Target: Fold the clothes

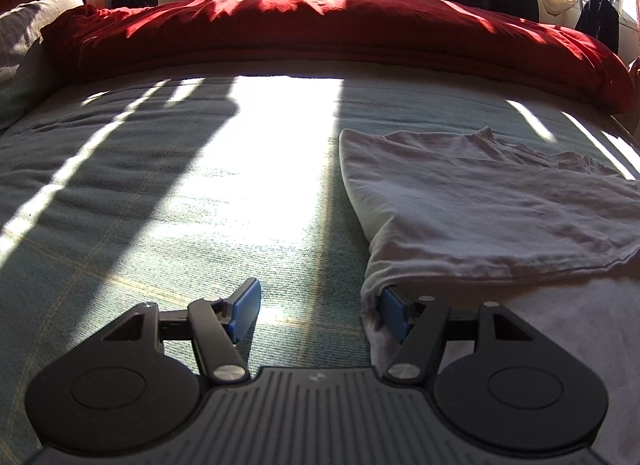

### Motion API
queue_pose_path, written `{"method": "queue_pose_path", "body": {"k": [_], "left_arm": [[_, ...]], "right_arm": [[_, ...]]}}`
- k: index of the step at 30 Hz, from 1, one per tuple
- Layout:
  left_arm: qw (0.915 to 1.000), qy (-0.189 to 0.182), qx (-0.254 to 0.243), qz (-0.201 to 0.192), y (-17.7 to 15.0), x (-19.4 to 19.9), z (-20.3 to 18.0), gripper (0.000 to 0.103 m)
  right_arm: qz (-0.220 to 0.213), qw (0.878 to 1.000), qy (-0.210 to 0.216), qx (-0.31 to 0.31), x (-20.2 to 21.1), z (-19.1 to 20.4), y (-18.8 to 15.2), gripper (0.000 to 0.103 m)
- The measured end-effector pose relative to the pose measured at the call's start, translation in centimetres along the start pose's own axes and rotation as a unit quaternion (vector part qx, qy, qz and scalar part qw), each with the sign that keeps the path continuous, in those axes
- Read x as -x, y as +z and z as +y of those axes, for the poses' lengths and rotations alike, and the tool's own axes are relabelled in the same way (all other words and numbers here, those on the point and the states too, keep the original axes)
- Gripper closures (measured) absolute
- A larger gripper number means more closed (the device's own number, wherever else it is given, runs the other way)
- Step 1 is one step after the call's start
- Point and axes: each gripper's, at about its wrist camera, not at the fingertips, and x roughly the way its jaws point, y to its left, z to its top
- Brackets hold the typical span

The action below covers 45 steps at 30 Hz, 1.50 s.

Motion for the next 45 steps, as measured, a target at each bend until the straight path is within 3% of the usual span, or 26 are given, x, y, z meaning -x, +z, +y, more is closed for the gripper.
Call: {"method": "queue_pose_path", "body": {"k": [6,13,14,20,23,25,28,31,32,34,36,39,41,45], "left_arm": [[0.9999,-0.003,0.007,0.011,0.3,0.2,0.3,0.037],[0.9993,-0.017,0.004,0.034,1.0,0.9,0.6,0.04],[0.9989,-0.026,0.002,0.039,1.2,1.3,0.7,0.044],[0.9918,-0.118,0.05,0.007,5.2,4.0,2.1,0.044],[0.9821,-0.175,0.067,0.017,7.2,2.2,1.5,0.044],[0.9757,-0.201,0.078,0.037,7.7,0.2,0.7,0.045],[0.9637,-0.233,0.111,0.07,7.0,-2.3,0.3,0.051],[0.9609,-0.224,0.132,0.096,5.5,-3.7,0.8,0.051],[0.9621,-0.216,0.13,0.103,5.1,-4.0,1.1,0.058],[0.9615,-0.213,0.14,0.103,4.9,-3.8,1.9,0.064],[0.9614,-0.218,0.144,0.086,5.5,-2.9,2.2,0.066],[0.9588,-0.234,0.149,0.062,6.5,-1.9,2.4,0.062],[0.9548,-0.247,0.154,0.06,6.9,-2.3,2.0,0.06],[0.9683,-0.179,0.149,0.091,6.0,-4.6,1.5,0.063]], "right_arm": [[0.003,0.998,-0.056,0.026,-0.2,-0.2,-1.3,0.097],[-0.009,0.996,-0.077,0.047,0.3,-0.4,-2.7,0.097],[-0.007,0.995,-0.08,0.051,0.4,-0.4,-2.7,0.096],[-0.004,0.995,-0.097,0.038,0.9,-0.6,-2.5,0.091],[-0.055,0.986,-0.138,0.077,3.1,1.3,-2.8,0.078],[-0.063,0.987,-0.102,0.111,3.9,2.9,-3.1,0.077],[-0.03,0.985,-0.065,0.156,3.1,5.5,-3.9,0.077],[-0.008,0.981,-0.047,0.188,1.6,6.9,-4.8,0.075],[0.001,0.98,-0.045,0.192,1.0,7.0,-5.0,0.074],[0.02,0.978,-0.044,0.201,-0.2,7.2,-5.5,0.073],[0.037,0.976,-0.07,0.205,-1.5,6.5,-5.8,0.072],[0.045,0.979,-0.069,0.186,-1.9,5.5,-5.8,0.072],[0.043,0.982,-0.062,0.176,-1.8,5.5,-5.7,0.066],[0.043,0.982,-0.063,0.172,-2.0,5.4,-5.9,0.065]]}}
